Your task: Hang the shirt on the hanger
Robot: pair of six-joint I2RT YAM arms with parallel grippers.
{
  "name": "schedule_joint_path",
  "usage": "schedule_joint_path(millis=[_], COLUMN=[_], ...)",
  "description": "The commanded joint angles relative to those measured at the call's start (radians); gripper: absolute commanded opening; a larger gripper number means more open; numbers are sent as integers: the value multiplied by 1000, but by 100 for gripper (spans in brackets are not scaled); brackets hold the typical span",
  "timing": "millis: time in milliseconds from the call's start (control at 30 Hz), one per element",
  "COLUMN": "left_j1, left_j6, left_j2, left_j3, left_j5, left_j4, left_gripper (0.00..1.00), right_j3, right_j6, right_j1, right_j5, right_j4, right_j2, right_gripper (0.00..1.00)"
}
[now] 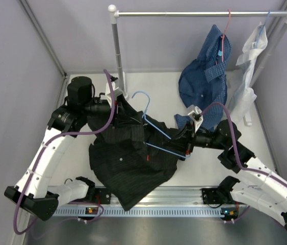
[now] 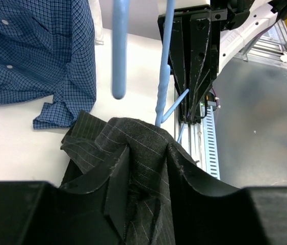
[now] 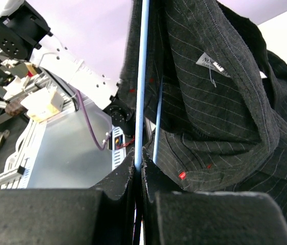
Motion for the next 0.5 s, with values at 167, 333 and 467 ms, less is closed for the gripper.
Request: schedule_joint_path(millis=[167,333,467], left_j1=[-6,-4,-6], left_j6=[-1,-12,-10], left_j2=[-1,7,1], left_j3=[-19,-13,-2], left_j5=[44,84,75], left_j4=[17,16,16], left_gripper=[27,0,0], right_j3=[103,123,129], right_j6=[-56,-53,-63], right_j1=[-5,-5,-5], right_j5=[3,-3,15], right_j4=[27,27,27], right_j2=[-50,-41,-36], right_gripper=[0,0,0])
